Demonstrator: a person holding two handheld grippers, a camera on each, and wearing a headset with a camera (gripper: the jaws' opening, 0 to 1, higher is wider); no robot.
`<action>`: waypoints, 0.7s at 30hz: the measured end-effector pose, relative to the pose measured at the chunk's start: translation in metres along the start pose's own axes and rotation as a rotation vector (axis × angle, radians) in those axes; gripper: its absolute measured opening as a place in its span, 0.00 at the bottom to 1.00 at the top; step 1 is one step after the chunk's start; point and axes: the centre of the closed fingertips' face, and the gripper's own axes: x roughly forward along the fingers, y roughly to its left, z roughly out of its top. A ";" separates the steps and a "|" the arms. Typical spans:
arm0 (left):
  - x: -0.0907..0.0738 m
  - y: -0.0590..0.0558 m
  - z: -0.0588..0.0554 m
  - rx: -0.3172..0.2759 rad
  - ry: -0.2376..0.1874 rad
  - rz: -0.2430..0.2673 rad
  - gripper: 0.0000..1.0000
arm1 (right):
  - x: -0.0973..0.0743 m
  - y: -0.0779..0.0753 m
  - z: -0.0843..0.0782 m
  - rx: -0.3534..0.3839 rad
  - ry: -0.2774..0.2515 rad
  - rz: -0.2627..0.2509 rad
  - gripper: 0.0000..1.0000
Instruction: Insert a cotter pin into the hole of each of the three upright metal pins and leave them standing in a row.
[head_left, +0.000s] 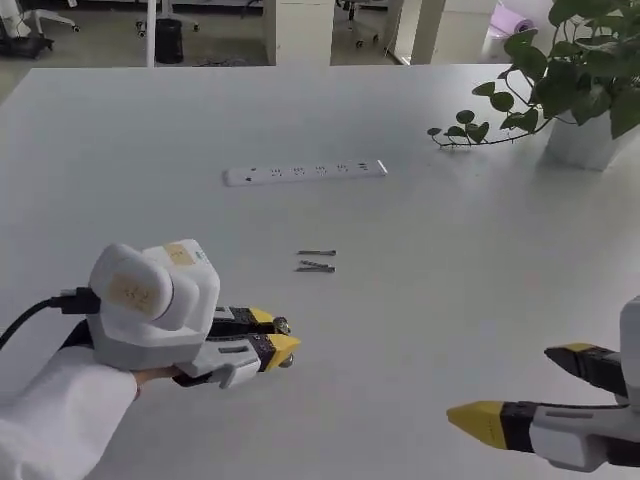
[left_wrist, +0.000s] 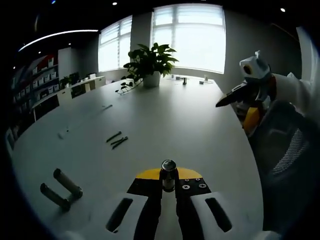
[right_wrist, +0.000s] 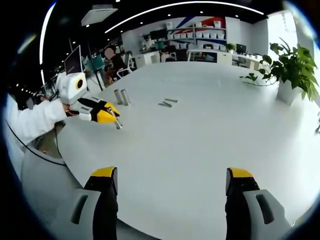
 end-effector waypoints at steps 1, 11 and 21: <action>0.000 0.000 -0.001 -0.002 0.002 -0.001 0.07 | 0.001 0.000 0.000 0.000 0.002 0.001 0.88; 0.004 0.003 -0.008 -0.021 -0.008 0.027 0.07 | 0.002 0.001 -0.002 0.009 0.008 0.009 0.86; 0.008 -0.001 -0.017 -0.039 0.008 0.029 0.07 | 0.002 -0.001 -0.003 0.021 0.025 0.014 0.86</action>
